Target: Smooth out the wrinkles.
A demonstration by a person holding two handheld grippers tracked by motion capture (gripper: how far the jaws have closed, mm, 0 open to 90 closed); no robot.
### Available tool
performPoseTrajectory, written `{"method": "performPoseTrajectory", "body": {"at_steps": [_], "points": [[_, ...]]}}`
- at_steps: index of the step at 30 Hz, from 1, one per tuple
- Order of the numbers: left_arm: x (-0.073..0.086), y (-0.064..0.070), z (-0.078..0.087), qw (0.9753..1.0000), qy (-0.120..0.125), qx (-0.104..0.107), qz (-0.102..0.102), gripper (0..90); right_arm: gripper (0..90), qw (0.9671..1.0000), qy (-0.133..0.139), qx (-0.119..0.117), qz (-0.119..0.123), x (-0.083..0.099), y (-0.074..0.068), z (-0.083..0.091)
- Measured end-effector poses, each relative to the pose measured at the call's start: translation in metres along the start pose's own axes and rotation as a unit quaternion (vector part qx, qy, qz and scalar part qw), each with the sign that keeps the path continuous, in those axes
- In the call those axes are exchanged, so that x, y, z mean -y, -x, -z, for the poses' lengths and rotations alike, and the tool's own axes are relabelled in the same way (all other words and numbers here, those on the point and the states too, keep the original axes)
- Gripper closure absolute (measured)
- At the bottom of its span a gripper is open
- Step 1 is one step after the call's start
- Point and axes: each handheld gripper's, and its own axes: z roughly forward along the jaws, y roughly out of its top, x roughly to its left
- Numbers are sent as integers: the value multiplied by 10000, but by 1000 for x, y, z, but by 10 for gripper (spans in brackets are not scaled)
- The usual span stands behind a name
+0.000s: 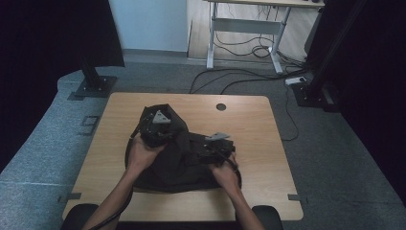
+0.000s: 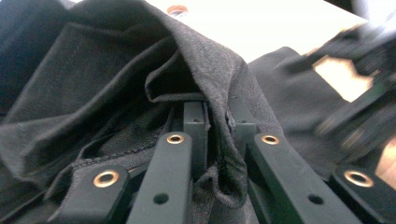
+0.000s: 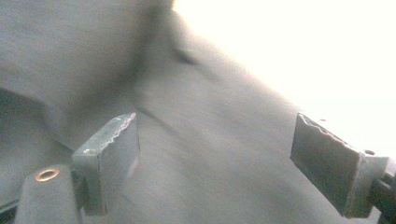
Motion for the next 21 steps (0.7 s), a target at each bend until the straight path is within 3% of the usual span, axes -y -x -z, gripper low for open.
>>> {"method": "performPoseTrajectory", "body": {"at_steps": [3,6,9,11,13,17,21], "points": [[5,-6,1,9999,20,-19,126,818,153,9987,-134,275,-406,17,30,17],[7,-8,0,9999,24,-20,159,818,178,9963,-451,319,-664,43,50,15],[6,-10,1,9997,58,27,224,819,298,9950,-604,1,-801,63,56,9],[4,-10,2,9996,111,76,261,819,341,9955,-607,-1,-734,64,54,8],[1,-9,3,9994,180,131,251,819,468,9956,-666,-111,-656,59,50,6],[-7,-1,3,9996,214,122,141,819,489,9967,-521,-261,-566,49,32,-7],[-13,8,-2,9999,133,96,2,820,485,9972,-402,-547,-319,31,-2,-28]]}}
